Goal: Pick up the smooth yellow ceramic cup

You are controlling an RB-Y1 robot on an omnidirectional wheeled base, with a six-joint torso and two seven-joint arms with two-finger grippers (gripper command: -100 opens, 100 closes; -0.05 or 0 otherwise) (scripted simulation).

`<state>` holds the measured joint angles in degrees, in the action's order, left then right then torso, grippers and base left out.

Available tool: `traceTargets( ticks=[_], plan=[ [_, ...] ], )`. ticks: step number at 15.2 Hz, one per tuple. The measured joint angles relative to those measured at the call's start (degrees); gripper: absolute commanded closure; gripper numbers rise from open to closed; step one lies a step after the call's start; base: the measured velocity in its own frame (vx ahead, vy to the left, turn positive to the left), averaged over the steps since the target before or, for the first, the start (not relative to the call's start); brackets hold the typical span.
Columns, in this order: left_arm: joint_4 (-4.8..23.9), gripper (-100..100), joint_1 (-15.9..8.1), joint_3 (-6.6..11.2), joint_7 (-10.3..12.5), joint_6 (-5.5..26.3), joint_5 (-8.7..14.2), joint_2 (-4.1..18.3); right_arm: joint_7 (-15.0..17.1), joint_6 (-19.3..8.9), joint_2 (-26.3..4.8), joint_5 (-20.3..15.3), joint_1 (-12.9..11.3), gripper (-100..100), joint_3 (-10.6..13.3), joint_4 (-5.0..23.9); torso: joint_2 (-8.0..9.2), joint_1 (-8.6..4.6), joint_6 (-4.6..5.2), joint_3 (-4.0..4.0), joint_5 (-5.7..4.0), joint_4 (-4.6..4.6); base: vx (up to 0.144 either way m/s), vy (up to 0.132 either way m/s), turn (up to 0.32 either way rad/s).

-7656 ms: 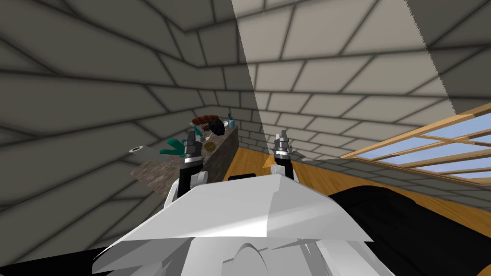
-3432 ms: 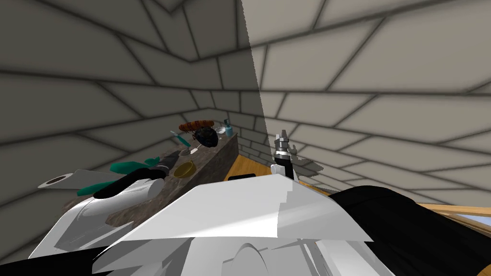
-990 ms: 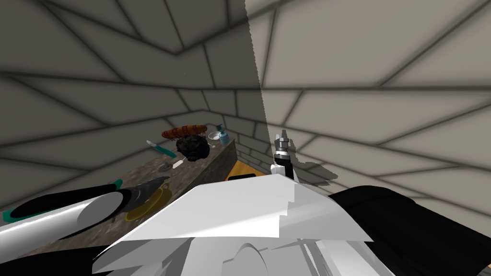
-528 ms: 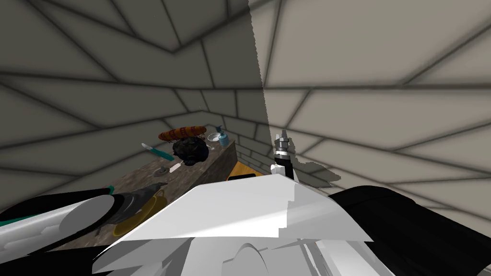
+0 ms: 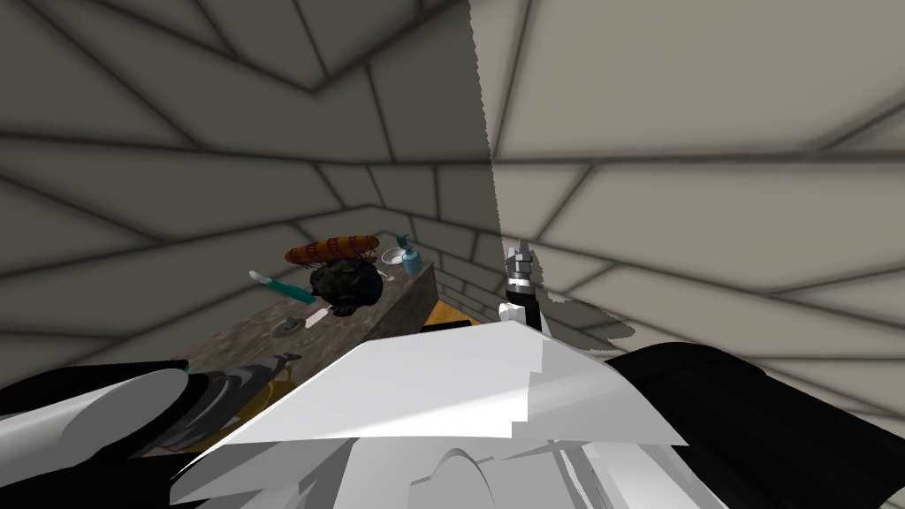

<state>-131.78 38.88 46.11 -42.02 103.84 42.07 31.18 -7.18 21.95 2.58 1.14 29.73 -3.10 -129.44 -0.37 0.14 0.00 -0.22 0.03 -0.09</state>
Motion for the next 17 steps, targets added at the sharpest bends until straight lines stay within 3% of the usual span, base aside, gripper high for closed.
traceTargets(
  ticks=[3, 8, 9, 14, 17],
  plan=[
    [0.3, -100, 0.6, 0.6, -0.8, 2.1, 0.9, 0.0, 0.0, 0.0, 0.0, 0.0, 0.0, 0, 0.0, 0.0, 0.13, -0.01, 0.01, 0.06, 0.0, 0.02, 0.028, 0.01, -0.008],
    [3.9, -100, 0.0, -1.95, -1.0, -1.4, -1.4, -0.1, 0.0, 0.0, 0.0, 0.0, 0.0, 0, 0.0, 0.0, 0.53, -0.08, 0.02, 0.3, -0.01, 0.12, -0.044, -0.005, -0.044],
    [4.1, 100, -0.1, -2.11, -1.0, -1.7, -1.6, -0.1, 0.0, 0.0, 0.0, 0.0, 0.0, 0, 0.0, 0.0, 0.51, -0.08, 0.0, 0.29, -0.01, 0.12, -0.01, -0.001, 0.0],
    [4.0, 100, -0.1, -2.19, -1.3, -1.7, -1.6, 0.0, 0.0, 0.0, 0.0, 0.0, 0.0, 0, 0.0, 0.0, 0.34, -0.06, -0.1, 0.22, 0.04, 0.13, 0.002, 0.001, 0.009],
    [1.6, 100, 0.3, -0.58, -0.7, 0.6, -0.1, -0.1, 0.0, 0.0, 0.0, 0.0, 0.0, 0, 0.0, 0.0, 0.19, -0.12, -0.12, 0.14, -0.02, 0.1, 0.047, 0.001, 0.076]
  ],
)
